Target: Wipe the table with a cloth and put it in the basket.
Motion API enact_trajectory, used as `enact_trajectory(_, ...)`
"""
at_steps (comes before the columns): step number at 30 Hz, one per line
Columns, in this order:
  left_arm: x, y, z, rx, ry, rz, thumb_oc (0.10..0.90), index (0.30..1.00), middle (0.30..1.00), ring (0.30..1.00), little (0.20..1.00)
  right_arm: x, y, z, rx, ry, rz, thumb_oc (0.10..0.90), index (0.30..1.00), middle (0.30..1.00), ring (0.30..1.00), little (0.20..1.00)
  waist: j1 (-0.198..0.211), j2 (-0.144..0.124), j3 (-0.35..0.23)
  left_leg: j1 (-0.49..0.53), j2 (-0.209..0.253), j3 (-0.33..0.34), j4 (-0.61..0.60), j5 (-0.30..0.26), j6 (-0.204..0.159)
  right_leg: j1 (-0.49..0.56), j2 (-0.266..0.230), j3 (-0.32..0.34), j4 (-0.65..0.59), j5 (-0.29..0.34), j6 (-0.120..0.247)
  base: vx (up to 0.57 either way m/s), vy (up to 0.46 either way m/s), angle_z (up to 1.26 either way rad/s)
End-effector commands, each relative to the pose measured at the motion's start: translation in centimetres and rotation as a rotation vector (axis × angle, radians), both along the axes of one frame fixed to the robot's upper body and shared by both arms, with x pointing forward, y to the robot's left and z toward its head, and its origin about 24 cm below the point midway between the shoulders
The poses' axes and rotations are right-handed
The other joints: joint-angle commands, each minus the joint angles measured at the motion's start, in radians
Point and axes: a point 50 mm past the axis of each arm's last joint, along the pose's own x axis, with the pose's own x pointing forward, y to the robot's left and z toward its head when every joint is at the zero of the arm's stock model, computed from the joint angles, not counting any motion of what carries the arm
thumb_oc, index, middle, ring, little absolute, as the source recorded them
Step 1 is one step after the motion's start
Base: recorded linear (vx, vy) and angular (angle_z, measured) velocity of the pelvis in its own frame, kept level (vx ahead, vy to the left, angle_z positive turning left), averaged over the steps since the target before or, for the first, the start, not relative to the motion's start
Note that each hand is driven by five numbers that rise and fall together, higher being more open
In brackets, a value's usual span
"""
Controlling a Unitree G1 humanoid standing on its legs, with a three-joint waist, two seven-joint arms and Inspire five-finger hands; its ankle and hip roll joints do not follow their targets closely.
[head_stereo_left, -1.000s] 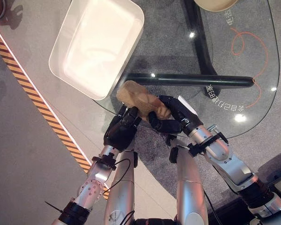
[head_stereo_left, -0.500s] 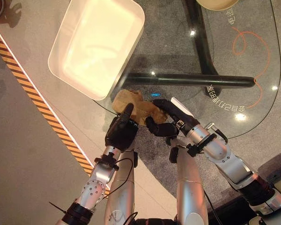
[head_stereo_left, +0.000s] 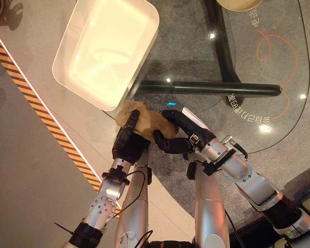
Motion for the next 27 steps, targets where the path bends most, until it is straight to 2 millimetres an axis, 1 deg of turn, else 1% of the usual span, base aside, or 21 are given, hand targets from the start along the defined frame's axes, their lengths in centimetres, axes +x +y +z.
enact_trajectory(1,-1.4,-1.5,4.6,-0.116,-0.252,-0.1,0.1,0.3,0.3,0.3,0.2,-2.2,2.1,2.7,0.121,-0.147,0.129,0.753,0.86,0.86,0.86,0.853,0.005,-0.029,-0.026,-0.02,-0.087,0.138,0.079,-0.074,0.079,0.05,0.096,0.006,-0.191,0.143,0.021,0.0,0.0,0.0)
enact_trajectory(2,-1.4,-1.5,4.5,-0.117,-0.252,-0.099,0.1,0.3,0.3,0.3,0.2,-2.1,1.9,2.7,0.125,-0.151,0.111,0.8,0.9,0.9,0.9,0.9,0.004,-0.029,-0.026,-0.02,-0.087,0.139,0.078,-0.074,0.08,0.05,0.097,0.007,-0.19,0.143,0.02,0.0,0.0,0.0)
enact_trajectory(8,-1.5,-1.4,4.3,-0.116,-0.248,-0.091,0.1,0.3,0.3,0.3,0.2,-1.9,0.9,3.0,0.179,-0.196,0.014,0.8,0.9,0.9,0.9,0.9,-0.002,-0.031,-0.026,-0.02,-0.085,0.144,0.083,-0.08,0.083,0.047,0.097,0.01,-0.187,0.142,0.021,0.0,0.0,0.0)
enact_trajectory(12,-1.5,-1.3,4.2,-0.118,-0.244,-0.081,0.1,0.3,0.3,0.3,0.2,-1.6,-0.3,3.5,0.245,-0.238,-0.089,0.8,0.9,0.9,0.9,0.9,-0.006,-0.032,-0.026,-0.026,-0.083,0.148,0.087,-0.084,0.084,0.038,0.1,0.014,-0.178,0.14,0.022,0.0,0.0,0.0)
enact_trajectory(16,-1.6,-1.2,4.1,-0.116,-0.244,-0.075,0.1,0.3,0.3,0.3,0.2,-1.5,-0.9,3.5,0.276,-0.25,-0.144,0.8,0.9,0.9,0.9,0.9,-0.009,-0.031,-0.026,-0.028,-0.083,0.149,0.089,-0.086,0.084,0.034,0.102,0.017,-0.176,0.141,0.022,0.0,0.0,0.0)
enact_trajectory(18,-1.8,-0.8,3.9,-0.109,-0.252,-0.064,0.1,0.3,0.3,0.3,0.2,-1.5,-2.0,3.4,0.273,-0.265,-0.208,0.8,0.9,0.9,0.9,0.9,-0.014,-0.032,-0.026,-0.026,-0.081,0.152,0.089,-0.09,0.085,0.034,0.103,0.02,-0.173,0.139,0.023,0.0,0.0,0.0)
enact_trajectory(21,-1.9,-0.6,3.9,-0.104,-0.252,-0.056,0.1,0.3,0.3,0.3,0.2,-1.6,-2.7,3.2,0.265,-0.268,-0.243,0.8,0.9,0.9,0.9,0.9,-0.016,-0.035,-0.026,-0.025,-0.079,0.155,0.088,-0.091,0.085,0.034,0.104,0.021,-0.174,0.14,0.024,0.0,0.0,0.0)
enact_trajectory(24,-2.1,0.0,3.6,-0.094,-0.257,-0.037,0.1,0.3,0.3,0.3,0.2,-1.8,-3.8,3.1,0.273,-0.265,-0.283,0.8,0.9,0.9,0.9,0.9,-0.019,-0.038,-0.026,-0.022,-0.076,0.159,0.085,-0.092,0.085,0.034,0.106,0.023,-0.173,0.14,0.025,0.0,0.0,0.0)
enact_trajectory(25,-2.2,0.3,3.6,-0.068,-0.272,-0.016,0.1,0.3,0.3,0.3,0.2,-1.9,-4.2,3.0,0.289,-0.262,-0.303,0.8,0.9,0.9,0.9,0.9,-0.021,-0.04,-0.026,-0.021,-0.074,0.162,0.087,-0.094,0.086,0.034,0.108,0.026,-0.172,0.141,0.025,0.0,0.0,0.0)
enact_trajectory(27,-2.2,0.8,3.7,-0.064,-0.29,0.017,0.1,0.3,0.3,0.3,0.2,-1.9,-4.6,2.8,0.307,-0.253,-0.327,0.8,0.9,0.9,0.9,0.9,-0.022,-0.041,-0.026,-0.022,-0.073,0.162,0.088,-0.095,0.086,0.033,0.11,0.028,-0.171,0.14,0.026,0.0,0.0,0.0)
